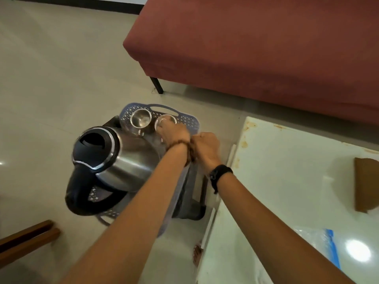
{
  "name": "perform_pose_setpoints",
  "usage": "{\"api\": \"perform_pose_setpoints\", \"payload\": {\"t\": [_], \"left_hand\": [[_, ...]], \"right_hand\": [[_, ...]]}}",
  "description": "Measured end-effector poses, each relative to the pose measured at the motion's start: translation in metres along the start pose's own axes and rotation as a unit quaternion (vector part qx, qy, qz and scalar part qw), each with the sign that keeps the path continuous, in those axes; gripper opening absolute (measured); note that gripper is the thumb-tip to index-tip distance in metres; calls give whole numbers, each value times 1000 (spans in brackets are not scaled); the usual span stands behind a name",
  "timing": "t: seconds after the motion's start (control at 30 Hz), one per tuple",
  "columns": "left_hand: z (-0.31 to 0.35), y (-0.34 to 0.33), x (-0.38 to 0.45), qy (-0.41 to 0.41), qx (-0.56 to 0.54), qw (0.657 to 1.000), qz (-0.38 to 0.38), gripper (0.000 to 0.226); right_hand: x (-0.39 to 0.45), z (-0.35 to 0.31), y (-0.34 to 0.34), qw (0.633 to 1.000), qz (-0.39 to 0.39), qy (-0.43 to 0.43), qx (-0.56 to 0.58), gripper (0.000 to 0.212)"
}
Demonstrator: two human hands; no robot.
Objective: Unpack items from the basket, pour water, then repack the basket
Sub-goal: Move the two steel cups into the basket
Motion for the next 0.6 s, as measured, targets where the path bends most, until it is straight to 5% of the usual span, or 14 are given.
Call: {"api": "perform_pose_setpoints", "payload": {"t": [0.17,0.43,0.6], "left_hand": [[-49,-20,-109,-21,-78,991,-109,21],[-148,-82,-265,-47,13,967,-249,27],[-216,-112,-308,-225,262,851,-396,36]], "right_hand": [[-52,43,101,999,20,14,-34,21],[-122,152,247,987,96,-55,-115,12],[-140,236,308,970,130,-134,-157,12]]}}
Point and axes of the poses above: each hand's wrist, its own x-axis towards the middle knuckle, its own y-axis out of the back of the hand, z = x × y, the point moved 2 cm from there along x, towards the middle knuckle, and after that the axes turned 6 degrees about -x, right-handed, at the moved point
